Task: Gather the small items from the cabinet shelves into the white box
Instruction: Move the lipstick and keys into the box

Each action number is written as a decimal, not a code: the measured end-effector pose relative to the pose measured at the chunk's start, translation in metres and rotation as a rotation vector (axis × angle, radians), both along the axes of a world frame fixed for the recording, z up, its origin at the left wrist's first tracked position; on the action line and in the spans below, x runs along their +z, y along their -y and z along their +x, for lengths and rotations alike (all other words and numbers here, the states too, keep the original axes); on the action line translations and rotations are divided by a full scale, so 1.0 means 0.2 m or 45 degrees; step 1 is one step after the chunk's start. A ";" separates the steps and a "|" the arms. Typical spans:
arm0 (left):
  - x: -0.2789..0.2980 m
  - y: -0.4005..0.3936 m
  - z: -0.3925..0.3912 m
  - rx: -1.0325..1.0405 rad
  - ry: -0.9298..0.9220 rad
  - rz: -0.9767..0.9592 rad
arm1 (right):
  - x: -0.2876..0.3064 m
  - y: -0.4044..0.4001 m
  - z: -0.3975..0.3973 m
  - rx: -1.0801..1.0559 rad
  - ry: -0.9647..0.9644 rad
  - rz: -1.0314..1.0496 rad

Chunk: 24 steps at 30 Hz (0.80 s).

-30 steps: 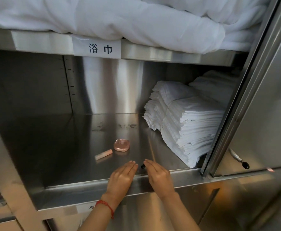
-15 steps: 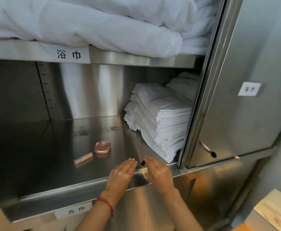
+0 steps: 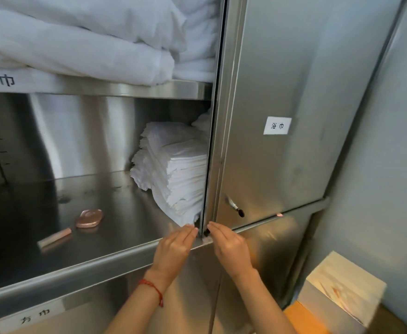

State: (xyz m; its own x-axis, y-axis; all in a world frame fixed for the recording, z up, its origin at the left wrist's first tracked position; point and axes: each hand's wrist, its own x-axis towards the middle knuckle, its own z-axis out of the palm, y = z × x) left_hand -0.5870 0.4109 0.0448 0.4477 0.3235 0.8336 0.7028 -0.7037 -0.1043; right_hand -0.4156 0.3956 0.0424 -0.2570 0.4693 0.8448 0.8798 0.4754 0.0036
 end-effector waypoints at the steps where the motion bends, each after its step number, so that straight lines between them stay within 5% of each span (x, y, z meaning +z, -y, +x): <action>1: 0.00 0.01 0.05 -0.004 0.006 -0.024 | 0.00 0.02 0.06 -0.008 -0.009 0.003; 24: 0.07 0.15 1.26 -0.489 -0.090 -0.090 | 0.02 0.38 1.23 -0.439 -0.021 0.088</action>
State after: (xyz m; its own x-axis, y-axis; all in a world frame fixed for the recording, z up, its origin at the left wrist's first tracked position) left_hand -0.3354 0.3808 0.0579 0.6026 0.1768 0.7782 0.3798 -0.9212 -0.0848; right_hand -0.1692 0.3202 0.0463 -0.0791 0.4676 0.8804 0.9888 0.1491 0.0097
